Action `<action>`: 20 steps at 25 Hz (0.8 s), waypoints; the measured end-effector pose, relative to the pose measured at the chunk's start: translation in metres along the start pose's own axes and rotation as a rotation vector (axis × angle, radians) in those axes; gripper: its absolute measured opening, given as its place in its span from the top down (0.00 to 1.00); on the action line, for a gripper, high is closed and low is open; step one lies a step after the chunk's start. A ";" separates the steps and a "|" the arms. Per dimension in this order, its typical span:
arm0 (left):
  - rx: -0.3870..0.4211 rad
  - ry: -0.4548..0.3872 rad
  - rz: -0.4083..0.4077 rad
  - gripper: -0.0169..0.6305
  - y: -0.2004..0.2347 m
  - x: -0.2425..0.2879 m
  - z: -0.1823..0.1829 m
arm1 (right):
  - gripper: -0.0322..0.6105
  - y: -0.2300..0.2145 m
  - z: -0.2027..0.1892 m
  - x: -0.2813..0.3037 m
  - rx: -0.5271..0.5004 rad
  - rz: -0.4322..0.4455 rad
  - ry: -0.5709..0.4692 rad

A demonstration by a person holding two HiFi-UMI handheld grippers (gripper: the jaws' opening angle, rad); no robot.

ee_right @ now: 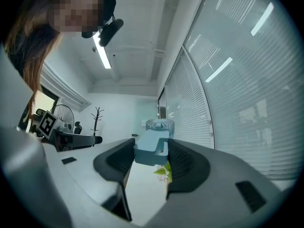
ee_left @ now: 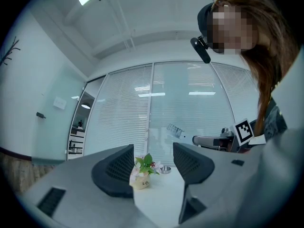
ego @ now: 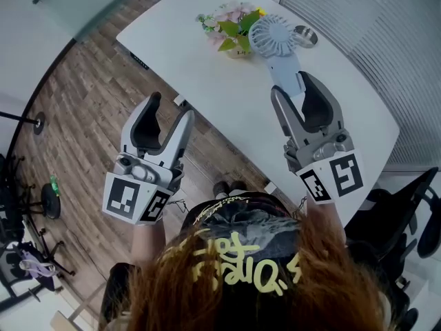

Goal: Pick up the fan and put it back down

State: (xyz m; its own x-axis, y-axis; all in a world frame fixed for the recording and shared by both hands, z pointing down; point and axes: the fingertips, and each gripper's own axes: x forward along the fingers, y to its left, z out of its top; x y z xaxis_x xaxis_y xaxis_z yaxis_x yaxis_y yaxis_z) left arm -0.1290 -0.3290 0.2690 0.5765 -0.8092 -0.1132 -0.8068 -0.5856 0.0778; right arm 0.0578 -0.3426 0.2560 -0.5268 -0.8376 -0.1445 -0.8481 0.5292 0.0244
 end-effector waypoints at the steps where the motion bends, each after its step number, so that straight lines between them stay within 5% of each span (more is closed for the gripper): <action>1: -0.004 0.000 0.006 0.59 0.001 -0.001 -0.001 | 0.61 0.001 -0.002 0.002 -0.002 0.005 0.006; 20: -0.067 0.053 0.200 0.59 0.041 -0.054 -0.030 | 0.61 0.039 -0.102 0.058 0.028 0.171 0.167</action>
State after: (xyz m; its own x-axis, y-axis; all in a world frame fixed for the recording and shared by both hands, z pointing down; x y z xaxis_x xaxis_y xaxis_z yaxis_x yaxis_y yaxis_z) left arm -0.1896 -0.3104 0.3083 0.4134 -0.9098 -0.0372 -0.8963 -0.4138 0.1595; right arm -0.0115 -0.3843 0.3496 -0.6663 -0.7453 0.0248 -0.7454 0.6666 0.0064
